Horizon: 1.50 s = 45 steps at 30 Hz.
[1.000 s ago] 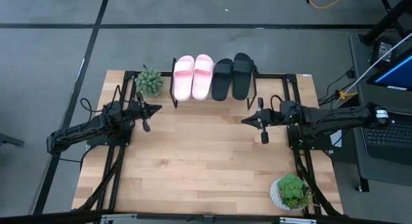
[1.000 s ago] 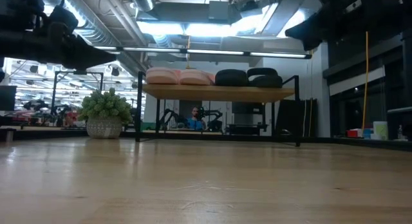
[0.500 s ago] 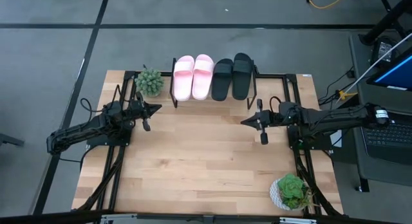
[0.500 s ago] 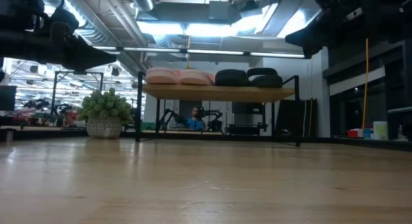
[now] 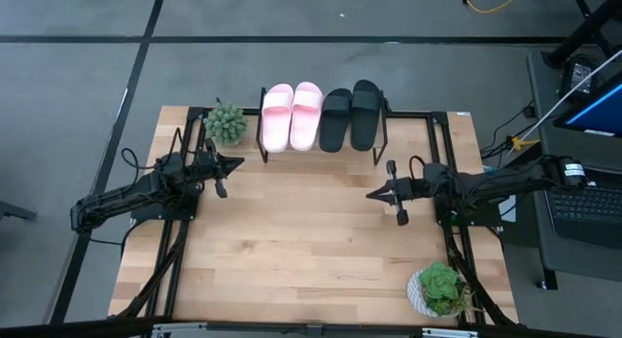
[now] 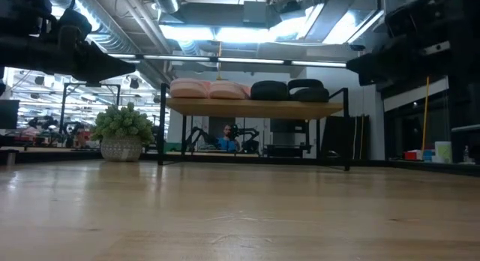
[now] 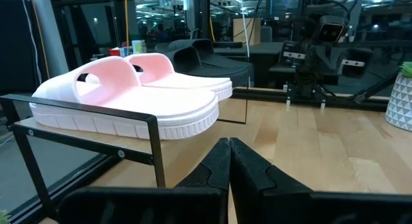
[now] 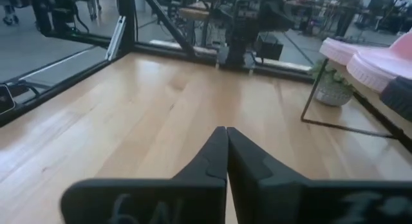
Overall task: Pick and place slides into the shelf
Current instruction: Return to Home Position
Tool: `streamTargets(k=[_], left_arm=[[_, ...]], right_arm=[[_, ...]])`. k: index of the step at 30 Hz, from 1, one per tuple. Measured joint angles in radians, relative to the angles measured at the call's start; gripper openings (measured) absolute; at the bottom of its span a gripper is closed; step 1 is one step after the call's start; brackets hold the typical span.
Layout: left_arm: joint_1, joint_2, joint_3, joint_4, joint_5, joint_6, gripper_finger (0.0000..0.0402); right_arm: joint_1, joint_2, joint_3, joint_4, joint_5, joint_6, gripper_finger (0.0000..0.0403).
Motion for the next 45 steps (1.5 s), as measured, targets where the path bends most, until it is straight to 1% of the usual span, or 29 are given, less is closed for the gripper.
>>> streamTargets(k=[9,12,16,20,22,23,28,29,31,34,36,38,40,43,45], left_arm=[[0.0,0.0,0.0,0.0,0.0,0.0,0.0],[0.0,0.0,0.0,0.0,0.0,0.0,0.0],[0.0,0.0,0.0,0.0,0.0,0.0,0.0],[0.0,0.001,0.0,0.0,0.0,0.0,0.0],[0.0,0.001,0.0,0.0,0.0,0.0,0.0],[0.0,0.001,0.0,0.0,0.0,0.0,0.0],[0.0,0.001,0.0,0.0,-0.001,0.0,0.0],[0.0,0.001,0.0,0.0,-0.001,0.0,0.0],[0.0,0.001,0.0,0.0,-0.001,0.0,0.0],[0.0,0.001,0.0,0.0,0.0,0.0,0.0],[0.0,0.001,0.0,0.0,-0.001,0.0,0.0],[0.0,0.001,0.0,0.0,-0.001,0.0,0.0],[0.0,0.001,0.0,0.0,0.0,0.0,0.0],[0.0,0.001,0.0,0.0,0.0,0.0,0.0],[0.0,0.001,0.0,0.0,0.0,0.0,0.0]], right_arm=[[0.0,-0.045,-0.063,0.084,-0.01,-0.011,0.0039],[0.0,-0.057,-0.117,0.137,-0.059,-0.041,0.0042],[0.0,-0.071,-0.119,0.113,-0.153,-0.059,0.004],[0.0,-0.093,-0.119,0.109,-0.18,-0.061,0.0038],[0.0,-0.145,-0.119,0.071,-0.182,-0.061,0.0037],[0.0,-0.192,-0.119,0.016,-0.18,-0.064,0.0037],[0.029,-0.5,-0.119,-0.326,-0.175,-0.115,0.0037],[0.038,-0.549,-0.119,-0.363,-0.173,-0.122,0.0037],[0.062,-0.622,-0.119,-0.376,-0.164,-0.136,0.0037],[0.139,-0.685,-0.119,-0.383,-0.148,-0.161,0.0037],[0.196,-0.729,-0.119,-0.433,-0.126,-0.171,0.0037],[0.231,-0.777,-0.119,-0.506,-0.114,-0.162,0.0037],[0.236,-0.82,-0.119,-0.567,-0.108,-0.14,0.0037],[0.213,-0.866,-0.118,-0.571,-0.064,-0.051,0.0037],[0.196,-0.871,-0.118,-0.57,-0.063,-0.013,0.0037]])
